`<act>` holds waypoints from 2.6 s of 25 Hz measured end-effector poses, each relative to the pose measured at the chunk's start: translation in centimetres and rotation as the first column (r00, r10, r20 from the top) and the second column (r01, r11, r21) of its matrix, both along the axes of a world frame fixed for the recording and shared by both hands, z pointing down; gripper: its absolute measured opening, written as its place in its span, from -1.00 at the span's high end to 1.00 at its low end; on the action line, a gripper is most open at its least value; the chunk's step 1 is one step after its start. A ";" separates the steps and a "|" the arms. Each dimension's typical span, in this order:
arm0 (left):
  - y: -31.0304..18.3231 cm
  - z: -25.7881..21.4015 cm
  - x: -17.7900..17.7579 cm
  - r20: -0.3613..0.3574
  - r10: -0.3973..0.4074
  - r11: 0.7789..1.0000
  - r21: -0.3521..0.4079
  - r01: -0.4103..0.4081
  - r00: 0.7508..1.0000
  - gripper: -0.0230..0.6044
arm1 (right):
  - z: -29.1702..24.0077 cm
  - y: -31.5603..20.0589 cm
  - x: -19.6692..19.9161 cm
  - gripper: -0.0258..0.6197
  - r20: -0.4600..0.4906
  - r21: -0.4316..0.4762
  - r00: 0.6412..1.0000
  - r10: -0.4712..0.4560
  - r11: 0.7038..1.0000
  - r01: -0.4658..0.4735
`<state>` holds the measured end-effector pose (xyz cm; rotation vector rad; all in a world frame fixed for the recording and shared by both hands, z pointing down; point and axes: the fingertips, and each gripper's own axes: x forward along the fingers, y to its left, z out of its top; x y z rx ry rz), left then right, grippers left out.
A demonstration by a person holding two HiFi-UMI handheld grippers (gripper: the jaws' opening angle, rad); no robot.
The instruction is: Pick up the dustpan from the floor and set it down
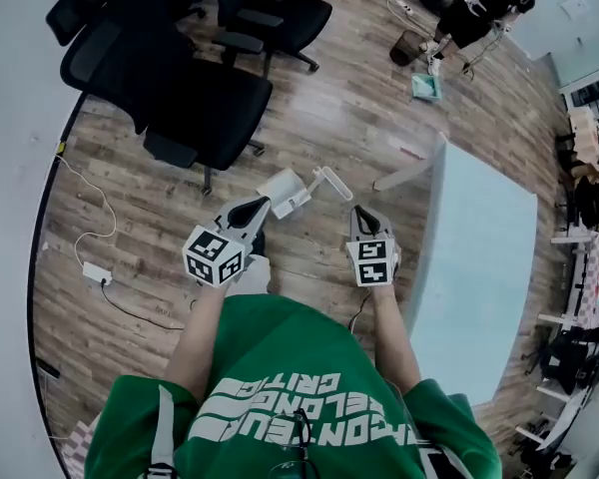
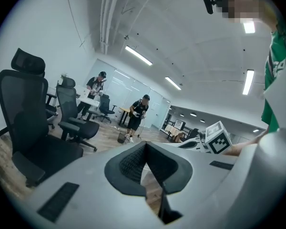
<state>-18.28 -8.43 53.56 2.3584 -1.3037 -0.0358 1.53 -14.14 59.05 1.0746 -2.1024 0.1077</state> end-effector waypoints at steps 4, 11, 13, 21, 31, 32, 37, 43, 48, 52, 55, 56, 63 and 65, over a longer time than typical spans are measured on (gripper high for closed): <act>5.5 0.8 4.4 0.020 0.031 0.999 -0.014 -0.031 0.999 0.92 | -1.5 6.0 2.1 0.90 0.092 0.008 0.996 -0.008 1.000 0.007; 14.2 0.3 12.0 0.045 0.078 0.997 -0.012 -0.077 0.996 0.92 | -4.3 15.6 8.1 0.90 0.210 0.021 0.977 0.029 0.999 -0.034; 16.5 0.1 13.7 0.050 0.089 0.996 -0.015 -0.089 0.995 0.92 | -4.8 18.1 10.0 0.90 0.225 0.021 0.974 0.041 0.999 -0.047; 22.3 -0.6 18.4 0.055 0.116 0.993 -0.004 -0.116 0.992 0.92 | -5.3 25.4 16.0 0.90 0.267 0.003 0.957 0.114 0.993 -0.120; 25.6 -1.2 21.2 0.060 0.137 0.991 0.001 -0.137 0.989 0.92 | -5.5 29.7 17.8 0.90 0.313 -0.015 0.940 0.136 0.990 -0.138; 25.9 -1.2 21.3 0.061 0.136 0.991 0.001 -0.137 0.989 0.92 | -5.5 30.0 17.7 0.90 0.317 -0.018 0.938 0.138 0.990 -0.140; 26.8 -1.3 21.0 0.065 0.133 0.991 0.001 -0.134 0.989 0.92 | -5.3 31.1 17.3 0.90 0.333 -0.030 0.932 0.147 0.989 -0.145; 27.7 -1.5 20.6 0.068 0.127 0.992 0.007 -0.128 0.990 0.92 | -4.8 32.0 16.9 0.90 0.331 -0.038 0.934 0.133 0.991 -0.128; 28.6 -1.4 19.2 0.067 0.118 0.993 0.001 -0.118 0.991 0.92 | -4.4 33.0 15.9 0.90 0.330 -0.047 0.935 0.130 0.992 -0.121; 29.2 -1.4 19.2 0.062 0.116 0.993 0.006 -0.116 0.991 0.92 | -4.2 33.4 15.8 0.90 0.328 -0.048 0.936 0.127 0.992 -0.118; 29.7 -1.3 19.1 0.059 0.118 0.993 0.004 -0.118 0.991 0.92 | -4.2 33.8 15.4 0.90 0.325 -0.048 0.938 0.122 0.992 -0.113; 29.9 -1.3 19.1 0.059 0.118 0.993 0.003 -0.118 0.991 0.92 | -4.2 33.8 15.3 0.90 0.324 -0.047 0.938 0.121 0.993 -0.111; 30.6 -1.2 18.8 0.054 0.115 0.993 0.003 -0.116 0.992 0.92 | -4.2 34.1 15.2 0.90 0.320 -0.046 0.939 0.121 0.993 -0.113; 30.7 -1.2 18.8 0.054 0.115 0.993 0.001 -0.115 0.992 0.92 | -4.0 34.2 15.3 0.90 0.316 -0.047 0.941 0.122 0.993 -0.113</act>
